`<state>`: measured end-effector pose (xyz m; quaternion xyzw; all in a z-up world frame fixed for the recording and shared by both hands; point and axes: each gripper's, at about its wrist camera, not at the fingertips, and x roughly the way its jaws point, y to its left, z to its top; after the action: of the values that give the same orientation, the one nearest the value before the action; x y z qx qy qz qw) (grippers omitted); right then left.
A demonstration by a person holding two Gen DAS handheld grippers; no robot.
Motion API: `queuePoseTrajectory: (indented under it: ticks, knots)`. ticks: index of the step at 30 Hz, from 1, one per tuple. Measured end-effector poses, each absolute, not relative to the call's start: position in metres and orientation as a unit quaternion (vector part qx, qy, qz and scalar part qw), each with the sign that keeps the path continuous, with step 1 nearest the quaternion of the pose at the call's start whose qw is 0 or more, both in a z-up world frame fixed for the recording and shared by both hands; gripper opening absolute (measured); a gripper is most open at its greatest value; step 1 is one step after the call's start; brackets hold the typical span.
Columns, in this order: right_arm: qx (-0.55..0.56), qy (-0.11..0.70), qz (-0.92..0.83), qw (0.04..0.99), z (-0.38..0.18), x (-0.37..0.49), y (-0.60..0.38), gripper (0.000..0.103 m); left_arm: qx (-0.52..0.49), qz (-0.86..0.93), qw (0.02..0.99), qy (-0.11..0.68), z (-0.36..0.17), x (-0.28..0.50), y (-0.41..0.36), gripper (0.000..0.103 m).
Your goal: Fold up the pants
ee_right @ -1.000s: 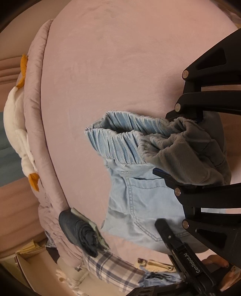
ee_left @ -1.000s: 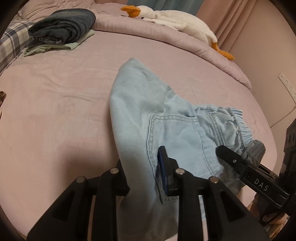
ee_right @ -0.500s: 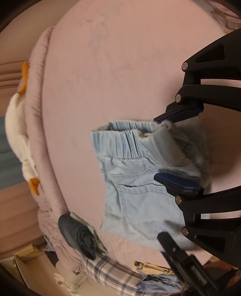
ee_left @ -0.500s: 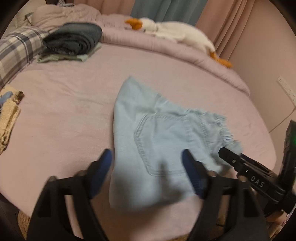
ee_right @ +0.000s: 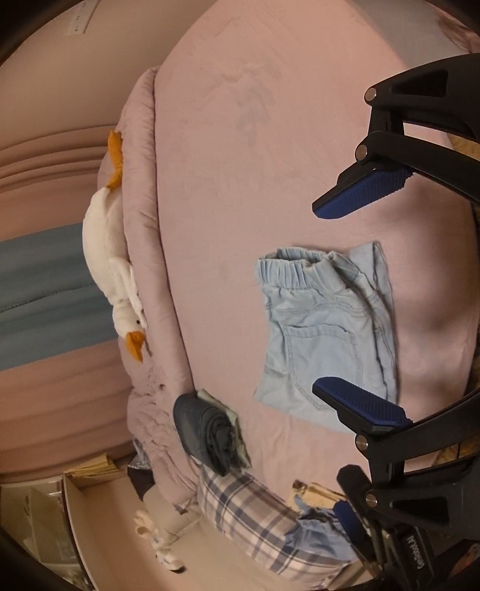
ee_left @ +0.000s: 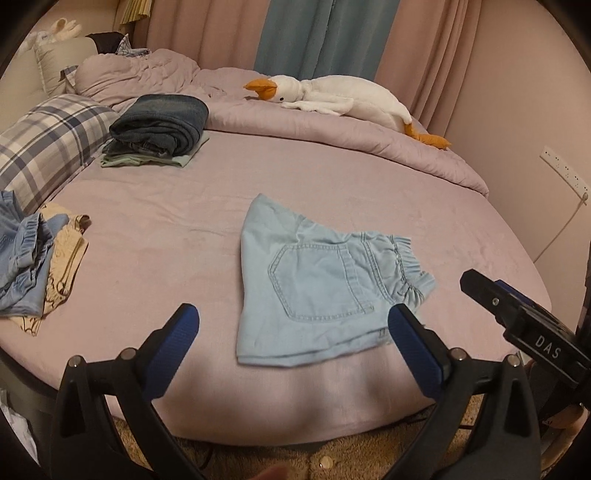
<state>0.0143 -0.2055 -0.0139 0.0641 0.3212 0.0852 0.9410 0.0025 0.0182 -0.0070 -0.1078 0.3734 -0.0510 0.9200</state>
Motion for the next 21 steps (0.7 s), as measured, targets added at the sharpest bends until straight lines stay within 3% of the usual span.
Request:
queuePoseTrajectory:
  ticks: [21]
  knots:
    - [0.044, 0.337, 0.074, 0.938, -0.019, 0.006, -0.191, 0.087, -0.110, -0.033, 0.920, 0.374, -0.007, -0.012, 0.022, 0.102]
